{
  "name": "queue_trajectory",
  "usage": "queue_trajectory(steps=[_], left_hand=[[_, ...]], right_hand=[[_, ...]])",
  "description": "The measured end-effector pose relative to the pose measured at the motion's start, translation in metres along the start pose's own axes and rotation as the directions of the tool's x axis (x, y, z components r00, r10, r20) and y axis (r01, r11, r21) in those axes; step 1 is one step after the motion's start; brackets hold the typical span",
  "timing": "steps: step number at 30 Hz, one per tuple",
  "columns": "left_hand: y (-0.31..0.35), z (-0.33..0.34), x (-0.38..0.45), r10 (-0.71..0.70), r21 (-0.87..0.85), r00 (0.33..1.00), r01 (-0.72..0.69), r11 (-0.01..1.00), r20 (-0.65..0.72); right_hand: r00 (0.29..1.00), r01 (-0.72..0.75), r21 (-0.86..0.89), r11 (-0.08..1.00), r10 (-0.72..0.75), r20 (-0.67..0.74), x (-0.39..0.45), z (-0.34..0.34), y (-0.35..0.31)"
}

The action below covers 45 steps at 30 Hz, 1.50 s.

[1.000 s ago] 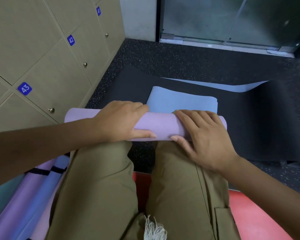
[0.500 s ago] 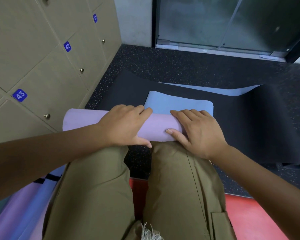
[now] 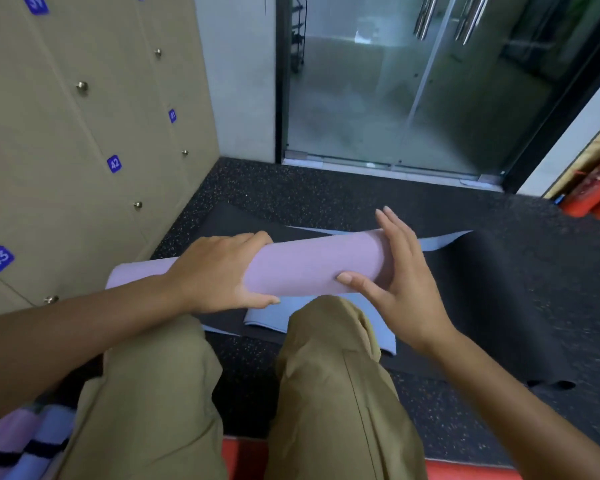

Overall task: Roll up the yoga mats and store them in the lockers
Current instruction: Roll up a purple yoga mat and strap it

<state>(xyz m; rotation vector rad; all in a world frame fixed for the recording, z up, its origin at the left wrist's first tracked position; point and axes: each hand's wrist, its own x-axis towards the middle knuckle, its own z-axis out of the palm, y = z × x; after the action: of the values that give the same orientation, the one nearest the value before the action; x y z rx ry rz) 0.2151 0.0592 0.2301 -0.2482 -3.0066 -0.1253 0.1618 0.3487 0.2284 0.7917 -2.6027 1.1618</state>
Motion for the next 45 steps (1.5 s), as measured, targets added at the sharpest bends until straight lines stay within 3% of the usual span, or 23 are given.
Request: queue_trajectory(steps=[5, 10, 15, 23, 28, 34, 40, 45], left_hand=[[0.005, -0.015, 0.004, -0.083, -0.238, 0.992, 0.058, 0.969, -0.099], [0.014, -0.026, 0.002, -0.124, -0.575, 0.989, 0.052, 0.816, -0.086], [0.034, -0.03, -0.021, -0.136, -0.712, 0.989, 0.054, 0.7, -0.058], [0.07, -0.019, -0.086, -0.225, -0.883, 0.974, 0.109, 0.457, 0.004], [0.078, -0.005, -0.122, -0.237, -0.909, 0.97, 0.15, 0.388, 0.059], [0.084, 0.015, -0.145, -0.193, -0.891, 0.974, 0.191, 0.413, 0.119], [0.1, 0.023, -0.141, -0.259, -0.927, 0.965, 0.061, 0.371, -0.041], [0.128, 0.005, -0.108, -0.435, -0.94, 0.863, -0.119, 0.32, -0.257]], right_hand=[[0.997, -0.013, 0.261, 0.965, 0.031, -0.065, 0.019, -0.031, -0.026], [0.991, 0.119, 0.449, 0.886, -0.077, -0.11, 0.027, -0.051, -0.065], [0.956, 0.293, 0.348, 0.891, -0.27, -0.114, 0.023, -0.056, -0.11], [0.84, 0.542, 0.133, 0.83, -0.539, -0.056, -0.004, -0.038, -0.161], [0.822, 0.56, 0.108, 0.821, -0.567, 0.046, -0.023, -0.018, -0.165], [0.861, 0.485, 0.119, 0.866, -0.497, 0.105, -0.043, -0.004, -0.146], [0.874, 0.478, 0.111, 0.871, -0.484, 0.034, -0.049, -0.008, -0.135], [0.897, 0.441, 0.055, 0.896, -0.441, -0.02, -0.049, -0.009, -0.123]])
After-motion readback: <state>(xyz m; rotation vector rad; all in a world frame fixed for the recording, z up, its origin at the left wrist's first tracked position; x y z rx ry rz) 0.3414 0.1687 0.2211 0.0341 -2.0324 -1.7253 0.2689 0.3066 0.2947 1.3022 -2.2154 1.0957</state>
